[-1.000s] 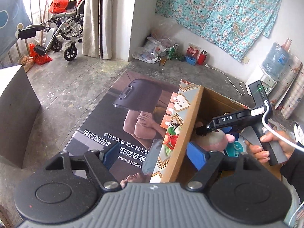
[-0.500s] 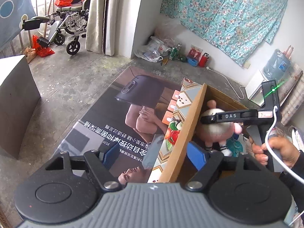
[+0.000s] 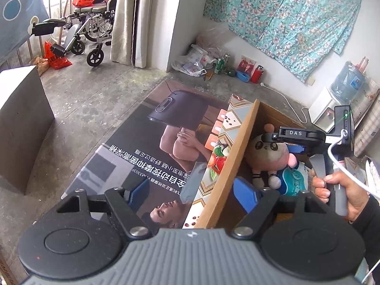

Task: Organize soft objects
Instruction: 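Reach the left tool to the pink sponge cloth on the bed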

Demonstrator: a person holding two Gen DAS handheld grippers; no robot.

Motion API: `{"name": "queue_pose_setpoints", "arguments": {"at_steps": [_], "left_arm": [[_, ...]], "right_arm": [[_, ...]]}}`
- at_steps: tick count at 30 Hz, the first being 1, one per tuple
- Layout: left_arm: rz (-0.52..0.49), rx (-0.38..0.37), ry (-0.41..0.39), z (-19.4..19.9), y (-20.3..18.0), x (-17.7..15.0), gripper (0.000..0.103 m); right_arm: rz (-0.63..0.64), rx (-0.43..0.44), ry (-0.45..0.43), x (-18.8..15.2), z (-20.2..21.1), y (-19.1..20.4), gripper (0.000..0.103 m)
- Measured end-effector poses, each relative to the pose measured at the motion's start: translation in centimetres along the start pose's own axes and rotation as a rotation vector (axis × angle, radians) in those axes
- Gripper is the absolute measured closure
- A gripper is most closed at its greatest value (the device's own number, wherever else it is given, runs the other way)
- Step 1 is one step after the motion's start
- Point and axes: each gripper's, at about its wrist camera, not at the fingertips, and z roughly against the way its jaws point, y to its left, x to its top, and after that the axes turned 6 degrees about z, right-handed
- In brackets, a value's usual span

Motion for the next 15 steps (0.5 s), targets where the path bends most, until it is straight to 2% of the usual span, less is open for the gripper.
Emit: {"name": "queue_pose_setpoints", "arguments": {"at_steps": [4,9,12,15], "left_arm": [[-0.048,-0.019,-0.026,0.9,-2.0,-0.3,0.024],[-0.143,-0.083,-0.031,1.1,-6.5,-1.4,0.02],[-0.23,-0.125,-0.022,0.8,-10.1,-2.6,0.02],[-0.306,-0.173,-0.003,0.4,-14.0,-4.1,0.018]], "right_arm": [[-0.006,0.046,-0.052,-0.1,4.7,0.5,0.015],[-0.015,0.125,-0.152,-2.0,13.4,-0.2,0.012],[-0.002,0.106,-0.188,-4.0,18.6,-1.5,0.011],[0.003,0.048,-0.202,-6.4,23.2,-3.9,0.011]]}}
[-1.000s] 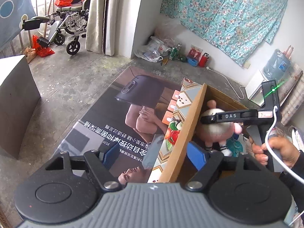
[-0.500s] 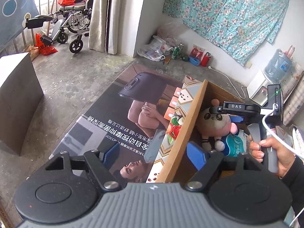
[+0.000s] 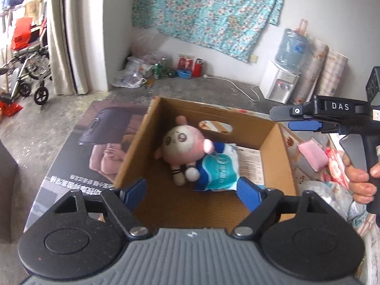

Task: Organize soft objects
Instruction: 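Reach the left tool to the pink sponge cloth on the bed, then grasp the pink sponge cloth with the left tool and lift it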

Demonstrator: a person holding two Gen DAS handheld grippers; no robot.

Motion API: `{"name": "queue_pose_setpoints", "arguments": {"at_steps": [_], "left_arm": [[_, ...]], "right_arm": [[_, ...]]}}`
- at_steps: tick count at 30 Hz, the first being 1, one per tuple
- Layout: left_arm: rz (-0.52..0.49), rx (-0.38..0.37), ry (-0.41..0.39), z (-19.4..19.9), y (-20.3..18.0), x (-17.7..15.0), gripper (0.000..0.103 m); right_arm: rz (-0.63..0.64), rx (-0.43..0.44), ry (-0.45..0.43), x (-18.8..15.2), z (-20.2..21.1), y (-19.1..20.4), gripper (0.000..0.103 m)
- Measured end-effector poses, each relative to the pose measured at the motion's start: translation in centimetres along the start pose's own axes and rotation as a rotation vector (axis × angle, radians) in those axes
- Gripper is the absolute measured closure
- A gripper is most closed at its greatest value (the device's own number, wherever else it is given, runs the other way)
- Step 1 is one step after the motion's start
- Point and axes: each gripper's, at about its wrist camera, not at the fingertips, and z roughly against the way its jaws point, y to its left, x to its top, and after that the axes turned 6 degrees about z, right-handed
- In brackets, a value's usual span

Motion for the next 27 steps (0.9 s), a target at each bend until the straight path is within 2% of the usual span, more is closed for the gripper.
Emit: {"name": "queue_pose_setpoints", "arguments": {"at_steps": [8,11,14,17,20,23,27], "left_arm": [[-0.203,-0.149,0.062,-3.4,-11.9,-0.7,0.016],[-0.283,-0.212,0.114,-5.8,-17.0,-1.1,0.012],[-0.321,-0.237,0.158,-8.4,-21.4,-1.2,0.012],[-0.343,-0.223,0.174,-11.6,-25.0,-1.0,0.012],[-0.383,-0.175,0.162,-14.6,-28.1,-0.7,0.013],[-0.423,-0.14,0.192,-18.3,-30.7,-0.1,0.018],[-0.369,-0.122,0.286,-23.3,-32.2,0.6,0.031]], "right_arm": [[-0.072,-0.199,-0.043,-4.4,11.7,-9.0,0.011],[-0.118,-0.248,-0.038,-5.2,13.9,-13.2,0.011],[-0.179,-0.252,-0.027,-5.3,15.0,-17.7,0.012],[-0.242,-0.221,-0.018,-4.7,14.5,-22.2,0.014],[-0.311,-0.159,0.003,-3.7,12.7,-26.5,0.026],[-0.327,-0.141,0.045,-2.6,10.2,-30.0,0.036],[-0.351,-0.12,0.123,-1.9,6.5,-34.0,0.047]]}}
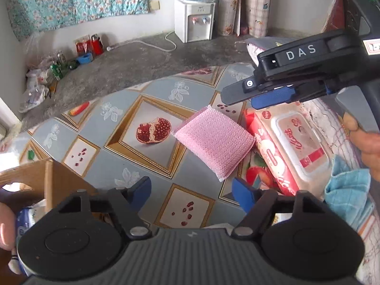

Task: Organize soft objects
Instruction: 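Grasp the pink sponge cloth with the left tool and lift it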

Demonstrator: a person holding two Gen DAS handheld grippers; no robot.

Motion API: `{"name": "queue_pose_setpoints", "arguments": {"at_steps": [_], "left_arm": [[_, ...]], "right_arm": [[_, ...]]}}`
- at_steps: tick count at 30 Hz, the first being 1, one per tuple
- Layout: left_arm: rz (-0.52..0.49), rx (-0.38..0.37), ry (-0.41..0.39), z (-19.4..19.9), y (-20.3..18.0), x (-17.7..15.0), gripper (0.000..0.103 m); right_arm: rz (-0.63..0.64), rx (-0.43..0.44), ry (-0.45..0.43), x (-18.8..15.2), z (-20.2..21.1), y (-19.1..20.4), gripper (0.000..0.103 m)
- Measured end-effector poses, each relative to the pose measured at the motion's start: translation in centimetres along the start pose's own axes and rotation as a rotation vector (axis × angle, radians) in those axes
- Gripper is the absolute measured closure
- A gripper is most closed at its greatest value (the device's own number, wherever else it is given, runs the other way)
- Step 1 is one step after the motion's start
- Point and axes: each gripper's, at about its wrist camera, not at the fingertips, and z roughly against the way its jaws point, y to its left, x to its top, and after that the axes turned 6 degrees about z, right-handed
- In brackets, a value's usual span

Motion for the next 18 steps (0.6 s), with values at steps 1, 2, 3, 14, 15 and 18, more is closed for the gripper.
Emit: {"name": "queue_pose_setpoints", "arguments": {"at_steps": [1,2,3,14,15,18], "left_arm": [[0.027,-0.015,0.026,-1.0,0.2,0.5,0.034],[0.053,-0.029,0.051,-2.0,0.4,0.9,0.035],[0.082,-0.044,0.082,-3.1,0.5,1.3,0.036],[0.248,-0.131,0.223,-9.6,2.2,3.2,0.039],[0.251,-0.133,0.227,-9.8,2.2,3.4,0.039],[0.271,-0.163,0.24,-10.2,2.3,3.6,0.038]], "right_arm": [[0.004,-0.007,0.017,0.4,-0.8,-0.5,0.047],[0.011,-0.021,0.038,0.9,-1.9,-1.1,0.048],[0.015,-0.031,0.055,1.3,-2.7,-1.5,0.048],[0.057,-0.092,0.196,3.1,-9.4,-4.3,0.052],[0.055,-0.089,0.203,3.1,-9.7,-4.3,0.054],[0.05,-0.067,0.217,3.2,-10.4,-4.5,0.054]]}}
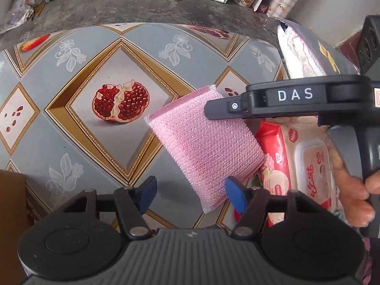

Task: Organize soft objects
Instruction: 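Grasp the pink sponge cloth with the left tool and lift it, then carry the pink sponge cloth with the left tool into the box and release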

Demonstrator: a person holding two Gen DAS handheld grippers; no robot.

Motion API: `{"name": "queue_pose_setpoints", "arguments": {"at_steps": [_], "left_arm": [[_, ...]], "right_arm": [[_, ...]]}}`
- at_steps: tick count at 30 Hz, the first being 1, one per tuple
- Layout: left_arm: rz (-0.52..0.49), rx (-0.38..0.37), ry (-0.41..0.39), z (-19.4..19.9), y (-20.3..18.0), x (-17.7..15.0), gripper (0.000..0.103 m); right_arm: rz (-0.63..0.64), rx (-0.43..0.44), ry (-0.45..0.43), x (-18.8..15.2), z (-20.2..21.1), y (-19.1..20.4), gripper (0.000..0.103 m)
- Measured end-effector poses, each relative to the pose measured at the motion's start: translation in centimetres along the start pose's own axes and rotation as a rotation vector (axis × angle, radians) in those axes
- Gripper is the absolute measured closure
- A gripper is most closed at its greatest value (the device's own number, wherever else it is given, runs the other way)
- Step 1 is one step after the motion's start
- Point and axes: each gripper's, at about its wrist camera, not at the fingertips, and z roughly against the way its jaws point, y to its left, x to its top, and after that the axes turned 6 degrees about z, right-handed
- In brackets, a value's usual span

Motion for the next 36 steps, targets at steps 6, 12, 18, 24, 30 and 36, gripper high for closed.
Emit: {"name": "queue_pose_setpoints", "arguments": {"at_steps": [6,12,18,24,30,36], "left_arm": [[0.026,-0.03,-0.007,-0.4,-0.2,0.6,0.038],[0.067,-0.04,-0.026,-0.1,-0.3,0.7,0.046],[0.076,-0.04,-0.074,2.5,-0.4,0.3,0.048],[0.049,-0.048,-0.166,8.0,-1.3,-1.3,0.049],[0.034,-0.061,-0.269,14.4,-1.4,-4.3,0.05],[0.024,-0.067,-0.353,21.5,1.3,-9.3,0.05]], "right_arm": [[-0.026,0.049,0.027,0.5,-0.7,0.2,0.059],[-0.038,0.05,0.008,0.0,-0.5,1.2,0.062],[-0.068,0.083,-0.038,-0.7,2.1,2.6,0.062],[-0.082,0.105,-0.12,-1.8,7.5,4.9,0.062],[-0.068,0.124,-0.205,-4.0,13.4,9.6,0.062],[-0.026,0.165,-0.248,-7.4,17.6,16.9,0.062]]}}
